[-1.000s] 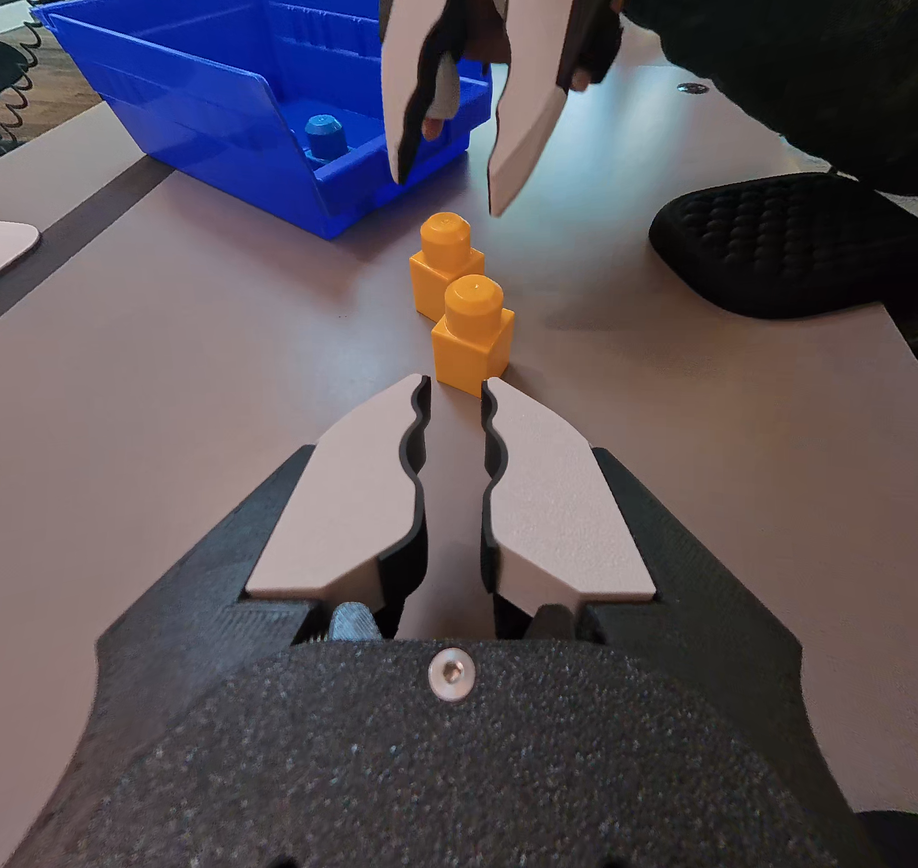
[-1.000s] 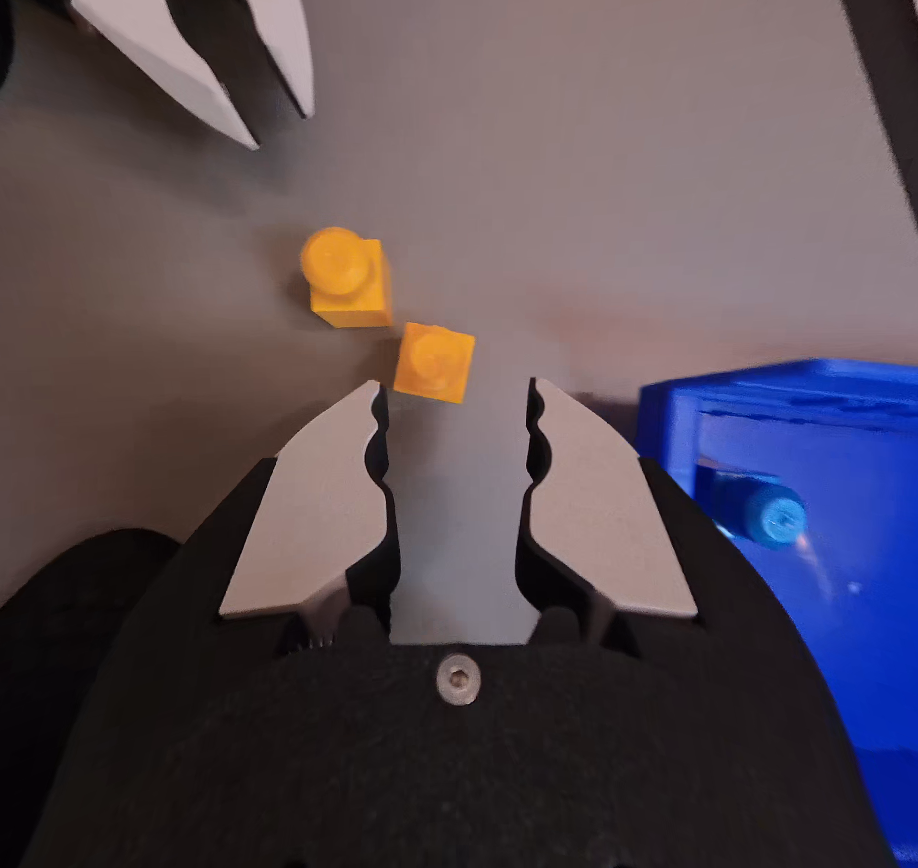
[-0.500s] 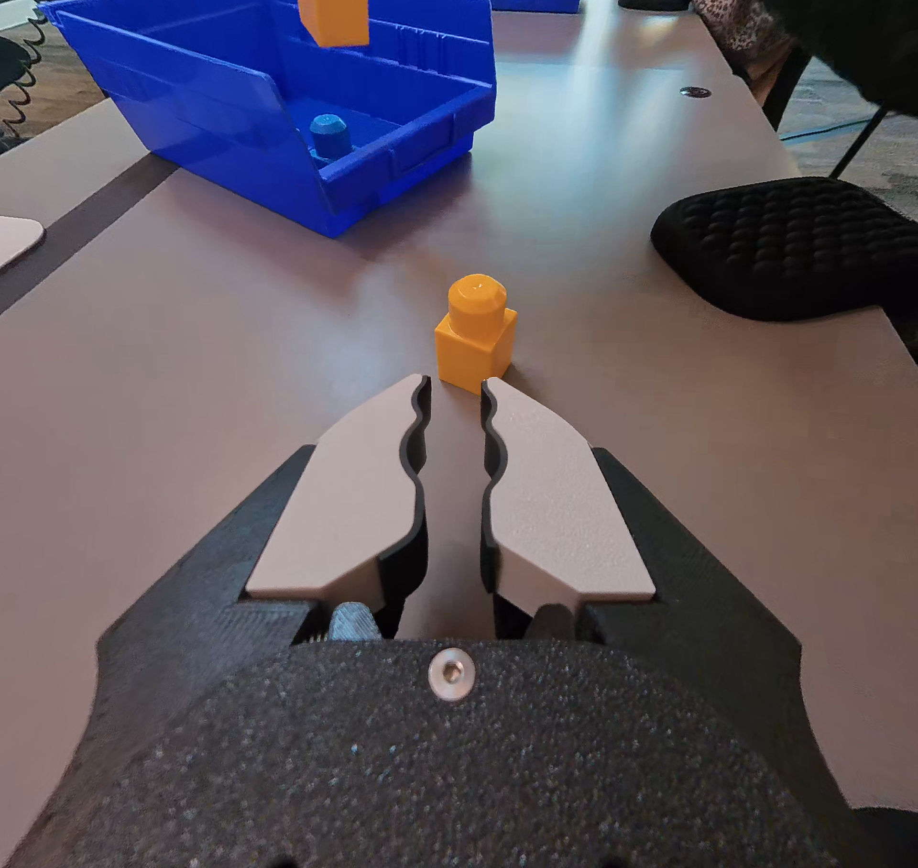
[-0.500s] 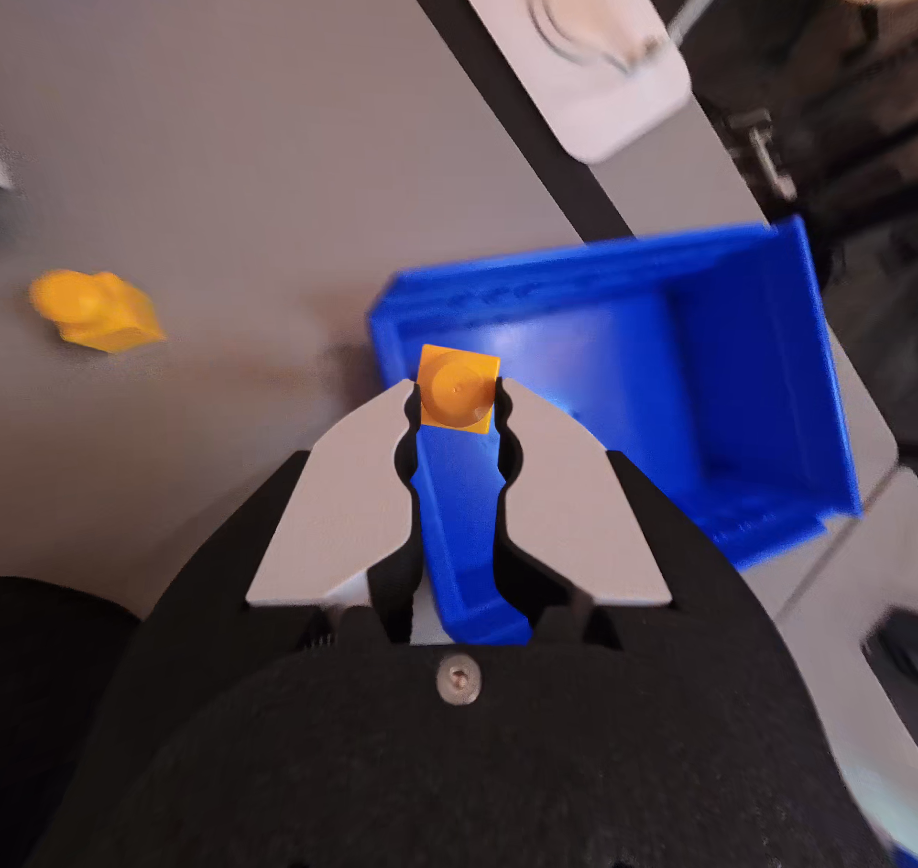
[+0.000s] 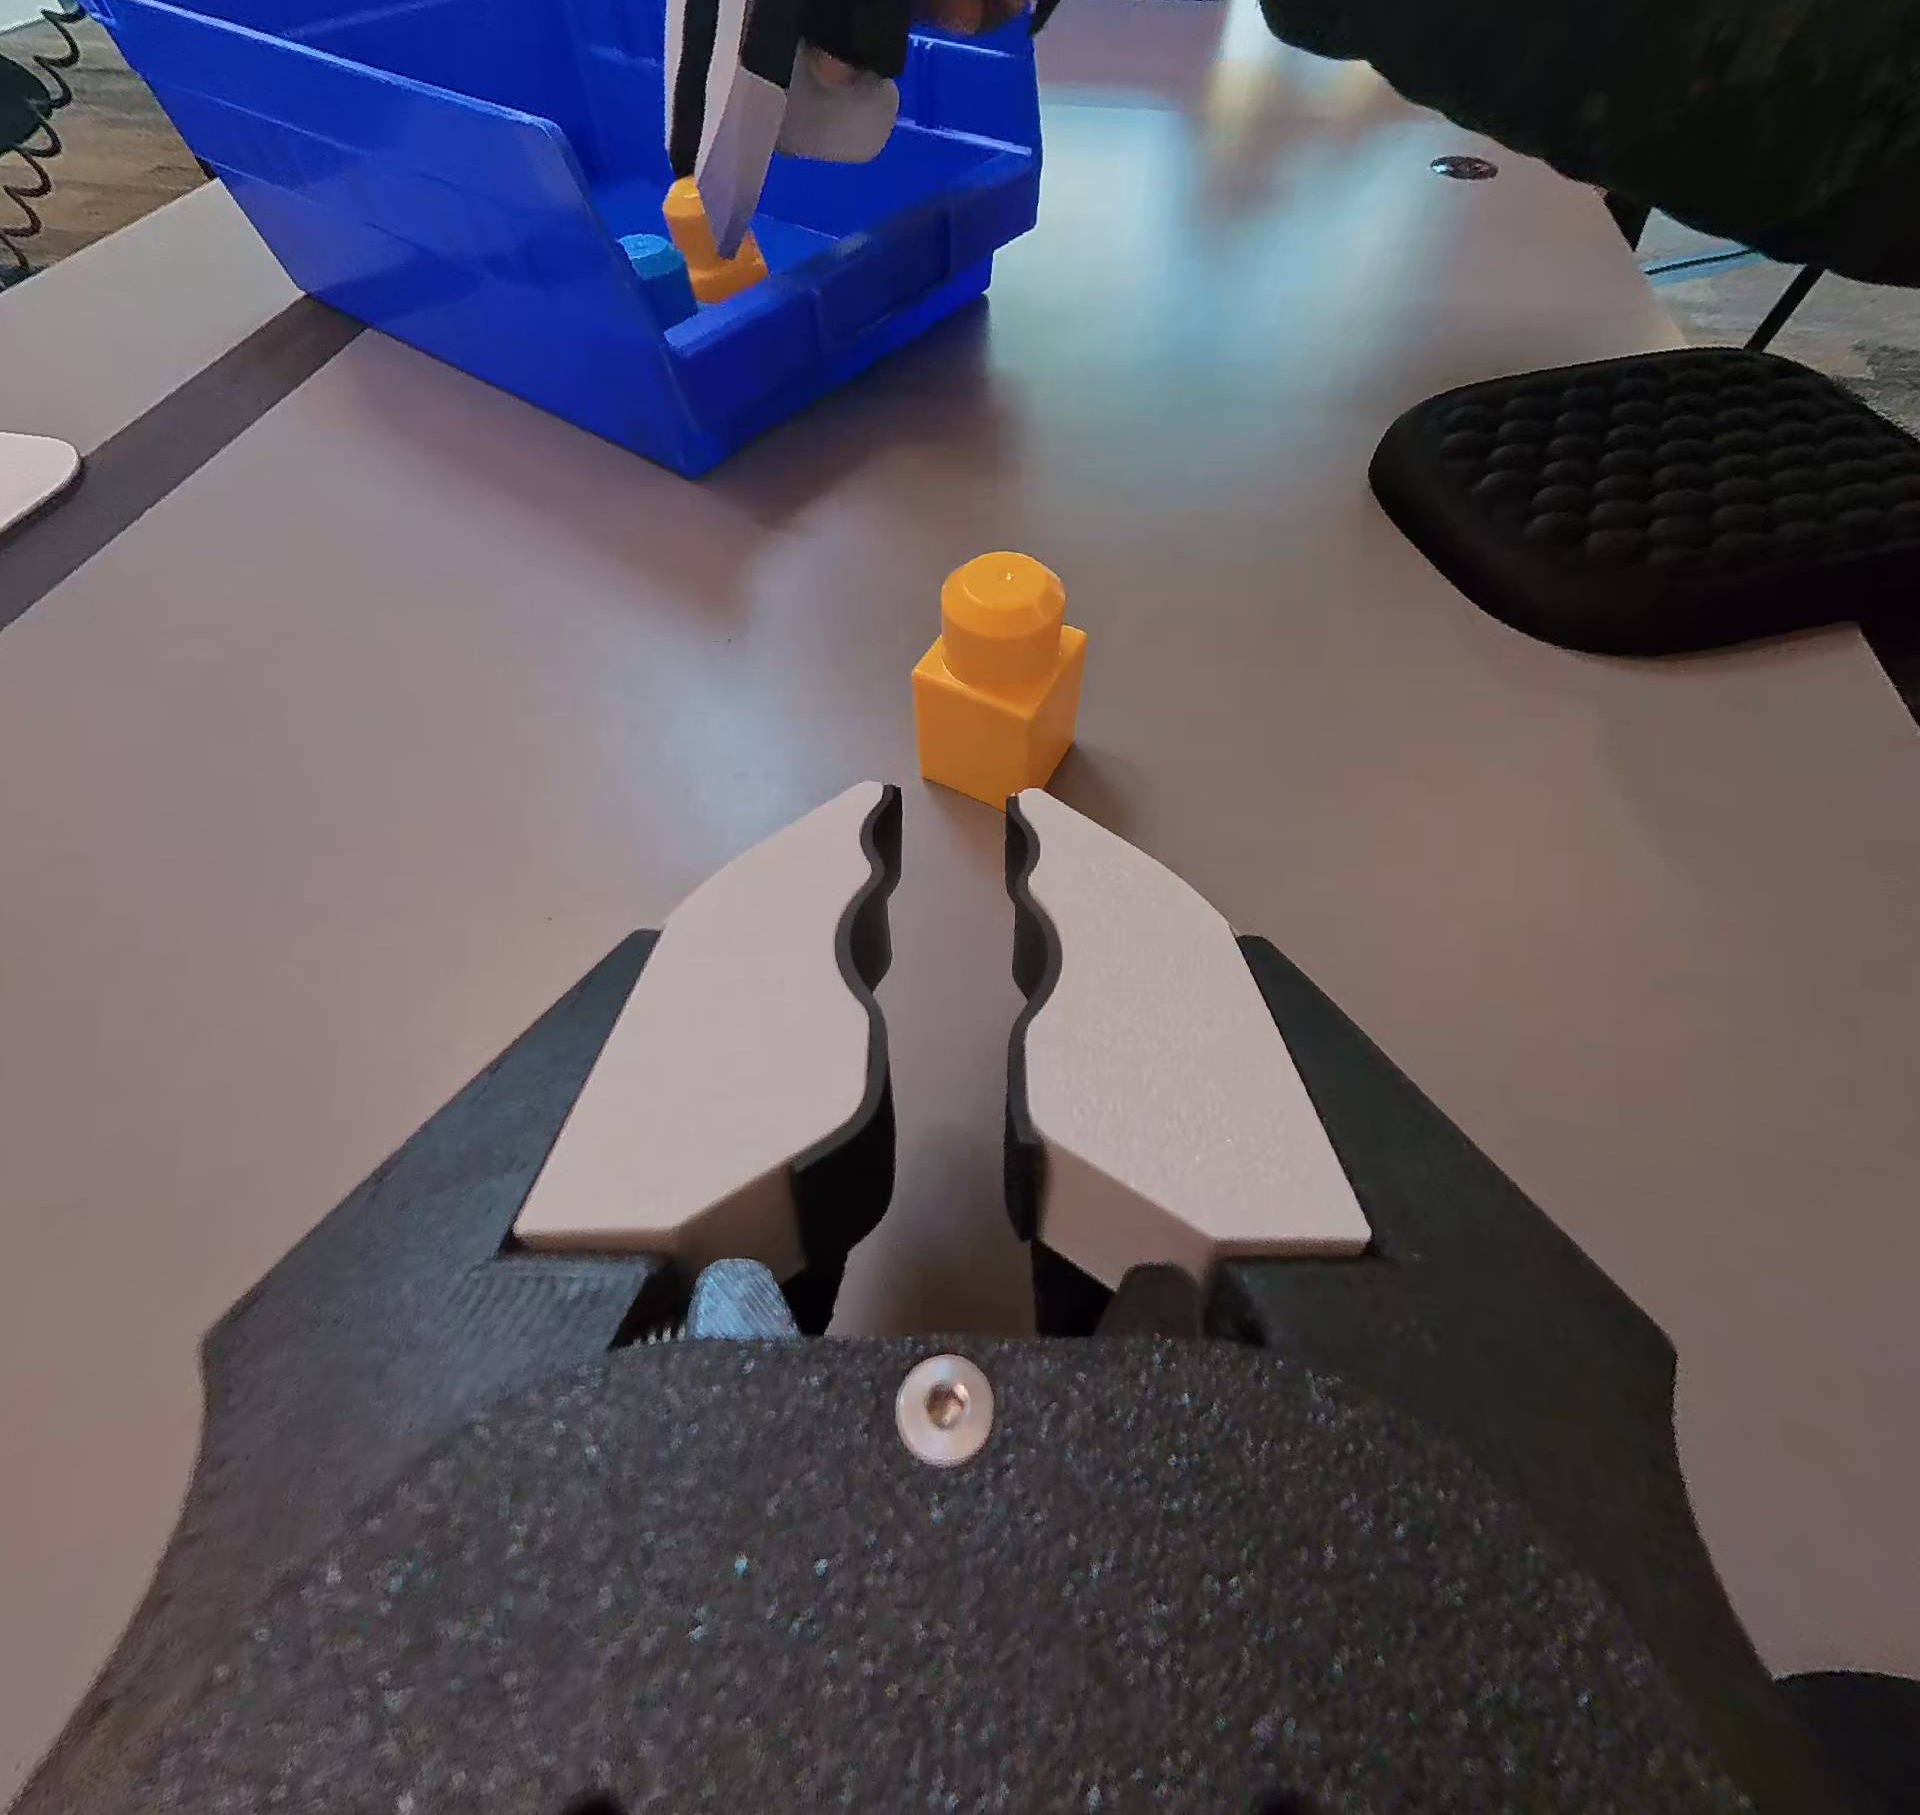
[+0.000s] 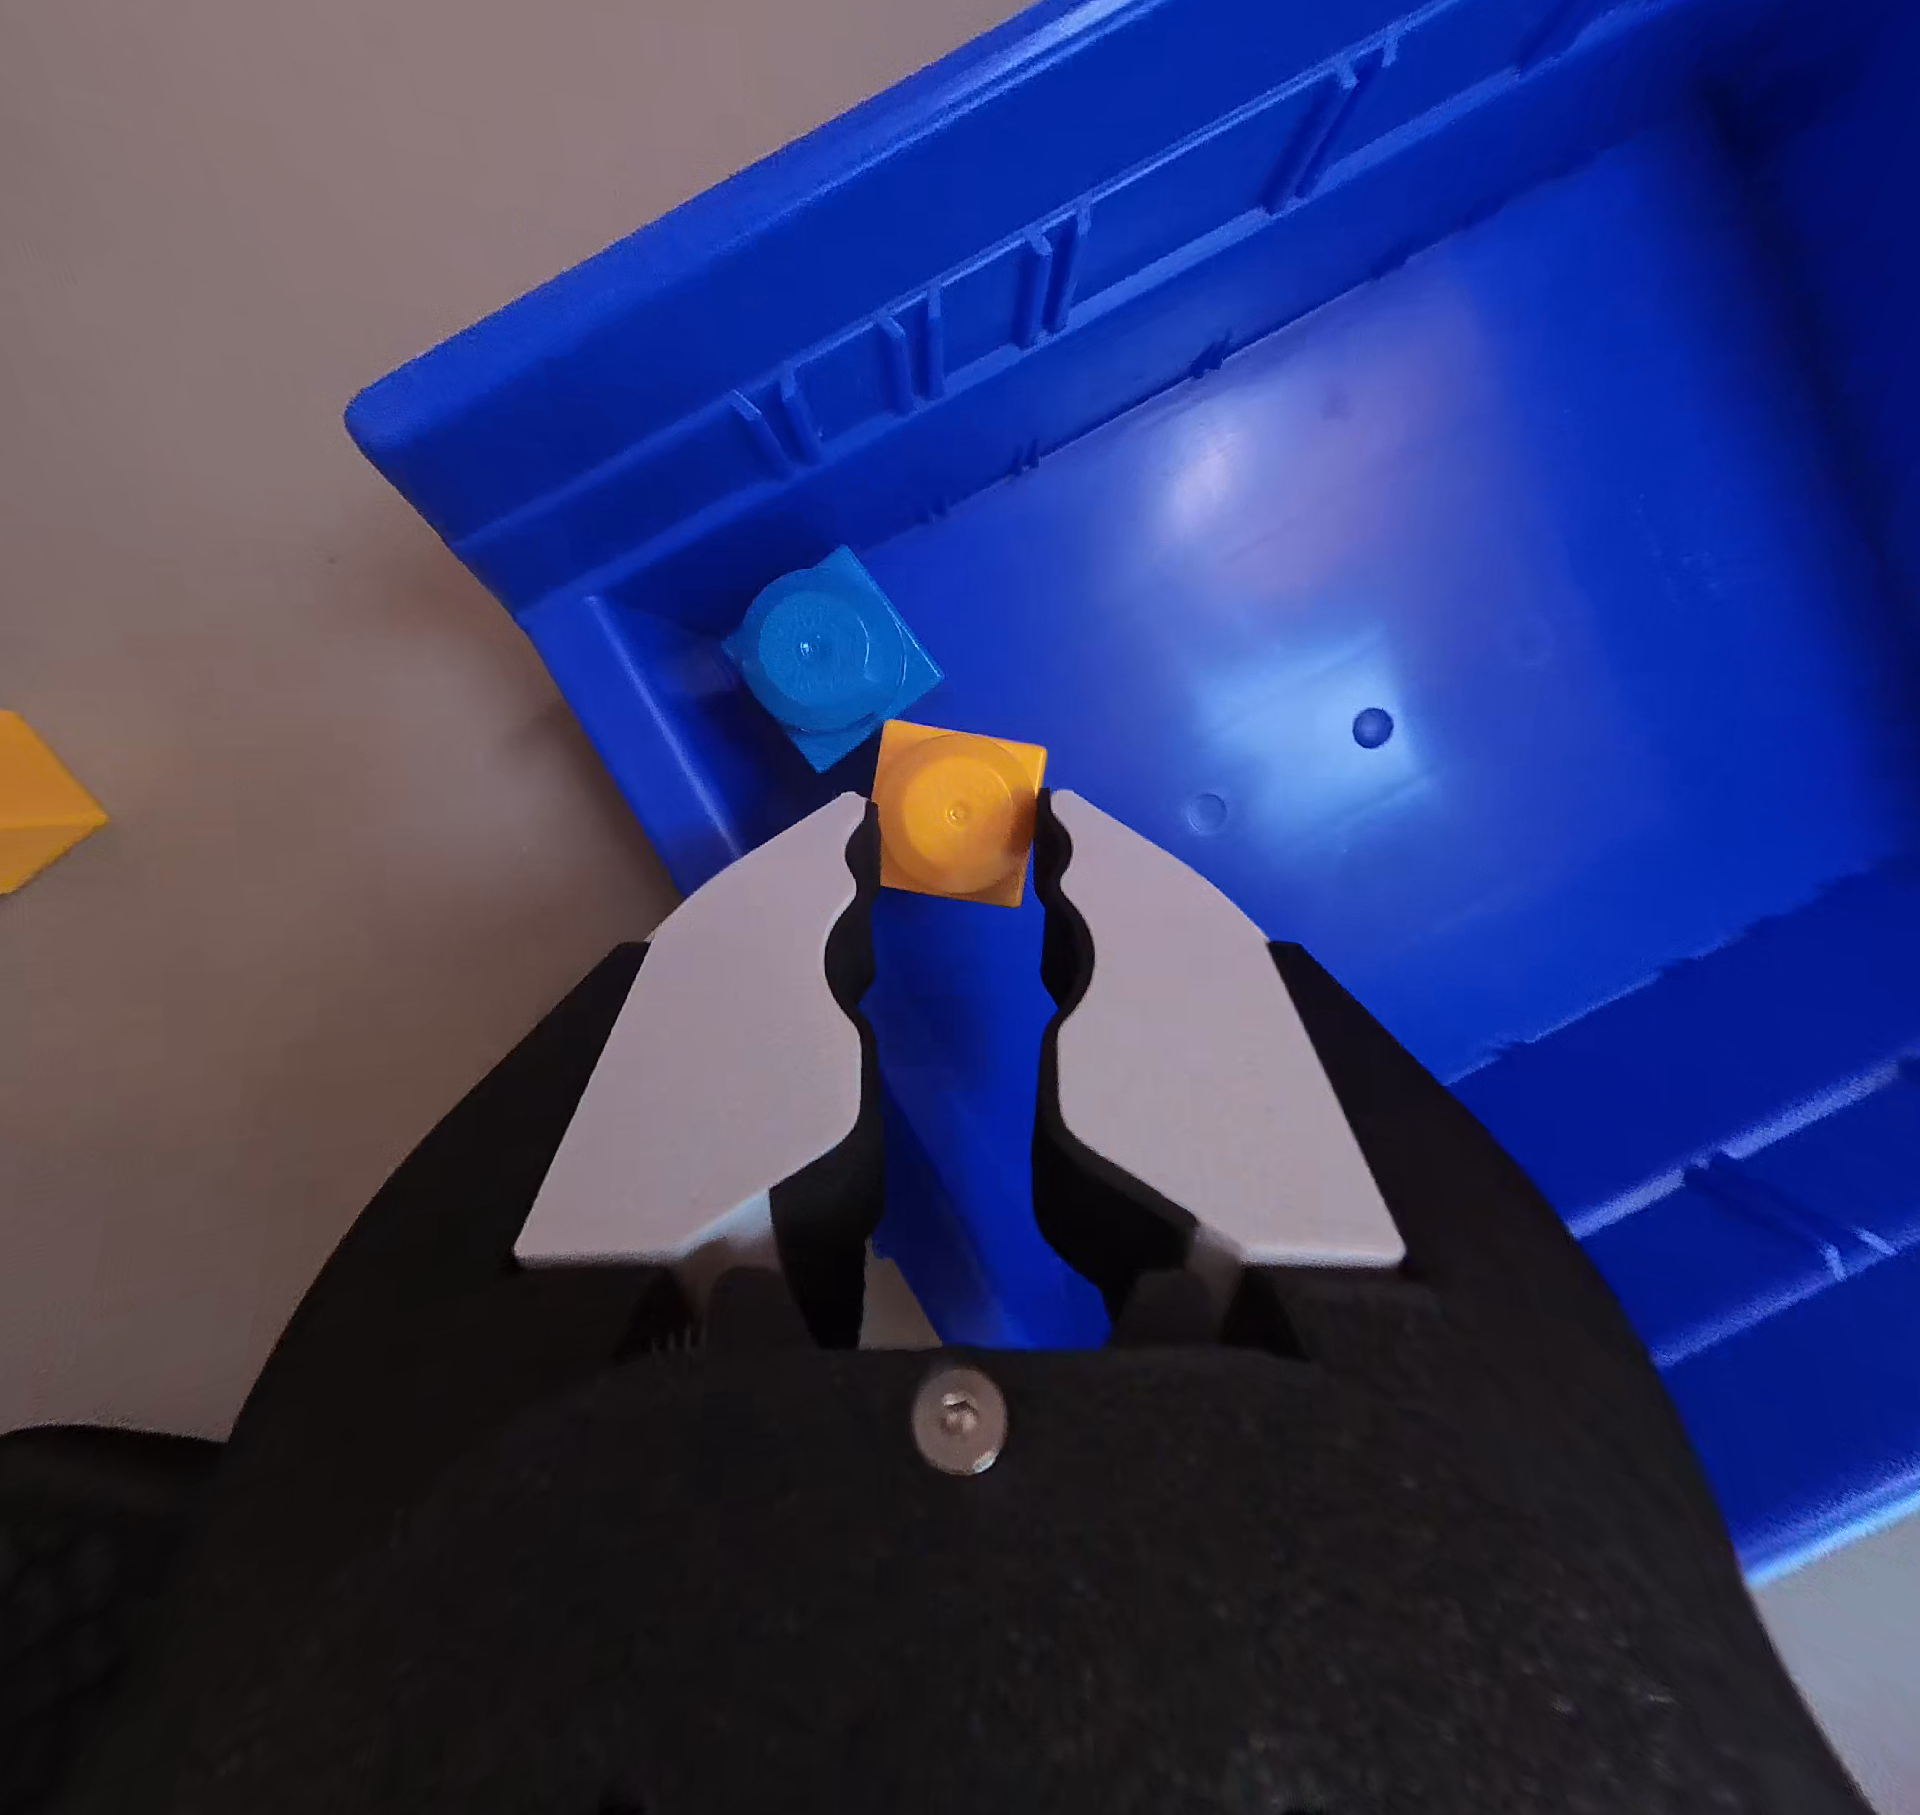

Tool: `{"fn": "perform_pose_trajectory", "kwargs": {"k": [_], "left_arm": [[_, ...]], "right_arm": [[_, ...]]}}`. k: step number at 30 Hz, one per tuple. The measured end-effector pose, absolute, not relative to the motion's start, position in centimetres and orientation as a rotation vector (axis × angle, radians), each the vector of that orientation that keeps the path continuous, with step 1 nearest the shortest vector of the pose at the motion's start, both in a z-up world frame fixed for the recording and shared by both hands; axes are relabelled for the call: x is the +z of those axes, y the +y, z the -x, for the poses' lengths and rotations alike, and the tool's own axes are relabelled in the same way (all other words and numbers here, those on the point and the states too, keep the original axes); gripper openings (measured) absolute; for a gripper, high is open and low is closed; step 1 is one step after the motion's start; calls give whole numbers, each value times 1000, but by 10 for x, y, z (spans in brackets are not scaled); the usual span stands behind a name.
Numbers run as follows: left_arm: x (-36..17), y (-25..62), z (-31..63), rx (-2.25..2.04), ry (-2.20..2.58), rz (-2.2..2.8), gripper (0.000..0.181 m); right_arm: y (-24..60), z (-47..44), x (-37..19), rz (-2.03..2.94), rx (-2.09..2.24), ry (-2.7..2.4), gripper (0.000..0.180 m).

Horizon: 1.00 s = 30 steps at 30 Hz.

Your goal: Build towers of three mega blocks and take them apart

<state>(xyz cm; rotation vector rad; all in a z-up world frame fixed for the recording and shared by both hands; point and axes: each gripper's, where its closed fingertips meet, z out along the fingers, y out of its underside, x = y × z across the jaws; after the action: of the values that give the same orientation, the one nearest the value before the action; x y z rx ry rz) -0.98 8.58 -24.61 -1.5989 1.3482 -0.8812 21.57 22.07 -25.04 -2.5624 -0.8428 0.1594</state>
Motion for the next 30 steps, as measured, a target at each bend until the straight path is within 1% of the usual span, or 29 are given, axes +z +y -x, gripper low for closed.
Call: {"fn": "perform_pose_trajectory", "kwargs": {"k": [10, 16, 18, 21, 23, 25, 30], "left_arm": [[-250, 86, 9, -886, 1353, 1615, 19], [-250, 85, 10, -889, 1351, 1620, 19], [-250, 86, 10, -891, 1349, 1621, 19], [-249, 87, 11, -891, 1340, 1619, 19], [-247, 89, 12, -880, 1326, 1612, 18], [-243, 93, 13, -858, 1300, 1598, 16], [-225, 109, 23, -798, 1189, 1549, 11]], "right_arm": [[220, -205, -256, 2473, 184, -1039, 29], [222, -209, -261, 2428, 160, -1202, 36], [228, -213, -248, 2381, 123, -1180, 40], [229, -201, -207, 2235, 181, -1108, 41], [215, -180, -182, 2129, 252, -1131, 42], [192, -155, -175, 2068, 315, -1219, 44], [129, -90, -196, 2008, 428, -1453, 45]]}}
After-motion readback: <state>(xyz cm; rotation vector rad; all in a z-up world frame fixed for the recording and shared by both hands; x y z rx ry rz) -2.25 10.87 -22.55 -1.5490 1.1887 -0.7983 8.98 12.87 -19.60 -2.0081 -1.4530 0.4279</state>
